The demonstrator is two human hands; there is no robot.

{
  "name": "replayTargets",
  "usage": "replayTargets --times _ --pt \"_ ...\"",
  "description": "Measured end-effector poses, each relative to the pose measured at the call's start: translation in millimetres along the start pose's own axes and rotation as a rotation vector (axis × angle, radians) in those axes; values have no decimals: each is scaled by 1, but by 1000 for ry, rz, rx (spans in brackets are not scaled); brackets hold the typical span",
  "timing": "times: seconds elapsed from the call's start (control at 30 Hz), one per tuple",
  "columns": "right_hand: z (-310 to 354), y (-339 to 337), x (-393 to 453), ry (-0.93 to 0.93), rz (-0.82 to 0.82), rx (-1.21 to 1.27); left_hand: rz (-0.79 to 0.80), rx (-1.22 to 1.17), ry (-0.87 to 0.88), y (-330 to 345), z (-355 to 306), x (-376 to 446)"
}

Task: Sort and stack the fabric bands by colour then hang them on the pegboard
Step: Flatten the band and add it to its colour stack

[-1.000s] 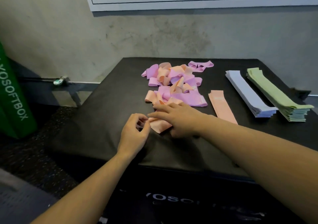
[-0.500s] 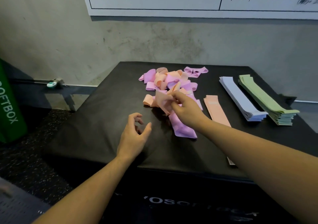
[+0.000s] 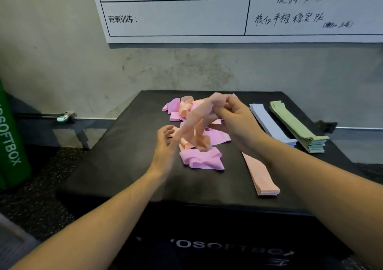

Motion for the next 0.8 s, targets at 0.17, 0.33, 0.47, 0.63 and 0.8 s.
replayTargets --times 0.17,0.33,0.47,0.63,0.8 --pt "9 -4 -31 38 116 88 120 -98 91 26 -44 -18" --pt "20 -16 -60 78 148 170 164 -86 33 42 -64 -42" --pt "17 -30 -85 108 84 203 203 -165 6 55 -78 -71" --pt "14 -52 -117 165 -25 137 219 -145 -12 62 -97 -91" --pt "22 -59 -140 223 -62 220 326 4 -75 80 -108 -110"
Point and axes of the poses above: each hand's wrist, its own x-axis towards the middle knuckle, its own y-axis out of the palm, z = x × y, the point moved 3 cm from there along x, towards the middle knuckle, and after that the axes turned 5 degrees about z, right-handed, at the moved point
